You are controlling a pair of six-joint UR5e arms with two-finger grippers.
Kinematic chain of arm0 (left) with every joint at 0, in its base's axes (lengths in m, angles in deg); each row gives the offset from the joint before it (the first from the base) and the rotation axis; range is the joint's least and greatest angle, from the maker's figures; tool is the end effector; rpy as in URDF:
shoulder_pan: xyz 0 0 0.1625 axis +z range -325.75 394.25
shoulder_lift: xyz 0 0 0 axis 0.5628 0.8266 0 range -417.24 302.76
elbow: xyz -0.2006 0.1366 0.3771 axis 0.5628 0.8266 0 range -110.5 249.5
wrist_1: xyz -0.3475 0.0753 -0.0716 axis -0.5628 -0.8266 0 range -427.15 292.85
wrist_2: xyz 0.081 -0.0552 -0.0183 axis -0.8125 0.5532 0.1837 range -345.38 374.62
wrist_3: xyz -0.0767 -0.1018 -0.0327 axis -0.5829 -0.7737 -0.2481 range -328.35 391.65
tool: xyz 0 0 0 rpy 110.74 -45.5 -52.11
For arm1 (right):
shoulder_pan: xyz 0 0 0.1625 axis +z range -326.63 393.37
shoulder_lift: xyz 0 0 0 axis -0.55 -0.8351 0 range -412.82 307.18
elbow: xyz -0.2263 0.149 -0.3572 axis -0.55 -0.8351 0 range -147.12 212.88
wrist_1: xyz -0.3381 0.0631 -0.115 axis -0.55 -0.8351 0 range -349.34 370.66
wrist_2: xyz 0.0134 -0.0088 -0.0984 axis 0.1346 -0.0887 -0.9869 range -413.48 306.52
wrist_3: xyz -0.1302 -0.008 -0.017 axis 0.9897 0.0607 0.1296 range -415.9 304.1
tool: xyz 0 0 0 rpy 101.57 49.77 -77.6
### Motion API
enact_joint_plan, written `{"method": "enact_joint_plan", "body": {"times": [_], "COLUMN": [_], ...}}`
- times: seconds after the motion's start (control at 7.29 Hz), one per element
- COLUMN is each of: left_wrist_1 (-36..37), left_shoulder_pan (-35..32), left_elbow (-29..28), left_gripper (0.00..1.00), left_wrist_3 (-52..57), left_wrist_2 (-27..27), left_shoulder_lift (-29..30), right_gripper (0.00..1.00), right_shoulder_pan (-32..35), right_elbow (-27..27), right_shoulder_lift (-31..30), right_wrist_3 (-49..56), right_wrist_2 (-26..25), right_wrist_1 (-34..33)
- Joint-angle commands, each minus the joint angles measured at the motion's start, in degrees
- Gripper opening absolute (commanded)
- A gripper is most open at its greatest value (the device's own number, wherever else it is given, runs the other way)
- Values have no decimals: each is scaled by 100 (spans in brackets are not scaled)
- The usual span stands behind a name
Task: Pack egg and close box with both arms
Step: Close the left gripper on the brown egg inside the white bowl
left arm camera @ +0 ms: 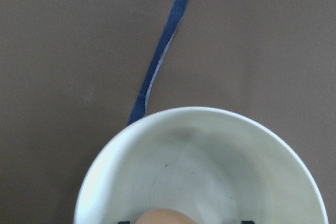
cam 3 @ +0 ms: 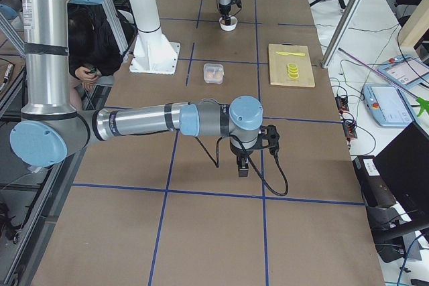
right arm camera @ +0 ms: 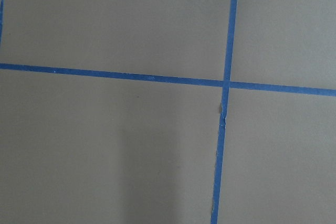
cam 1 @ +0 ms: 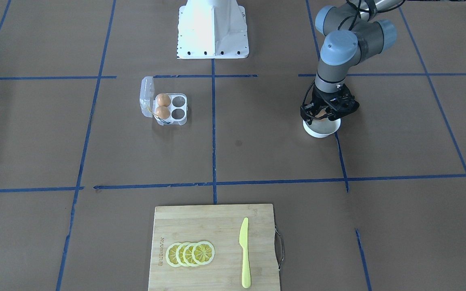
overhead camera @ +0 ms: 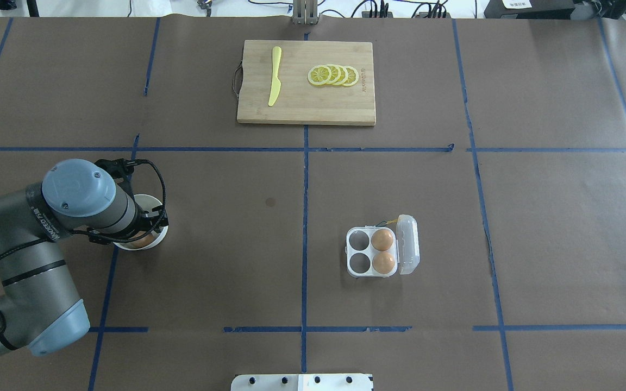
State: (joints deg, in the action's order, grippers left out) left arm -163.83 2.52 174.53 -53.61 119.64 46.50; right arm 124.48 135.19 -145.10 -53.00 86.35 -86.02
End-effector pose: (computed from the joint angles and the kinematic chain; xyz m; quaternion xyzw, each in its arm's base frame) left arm 0.4216 -0.3774 0.4815 -0.0238 0.3255 -0.1817 0.9276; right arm 0.0409 -0.4180 0.6307 0.0412 -0.4199 -0.0265 0.9062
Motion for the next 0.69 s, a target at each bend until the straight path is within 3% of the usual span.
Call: {"method": "enact_joint_plan", "body": {"times": [0.0, 0.55], "left_wrist_1": [0, 44], "left_shoulder_pan": [1, -17], "left_elbow": [-35, 88], "left_gripper": [46, 12], "left_wrist_3": [9, 1], "left_wrist_2": [-17, -17], "left_shoulder_lift": [6, 6], "right_gripper": [100, 100], "right_shoulder_pan": [-5, -5], "right_elbow": [8, 8], "right_shoulder_lift": [0, 0], "right_wrist_3": [0, 0], "right_wrist_2": [0, 0], "right_wrist_1": [0, 0]}}
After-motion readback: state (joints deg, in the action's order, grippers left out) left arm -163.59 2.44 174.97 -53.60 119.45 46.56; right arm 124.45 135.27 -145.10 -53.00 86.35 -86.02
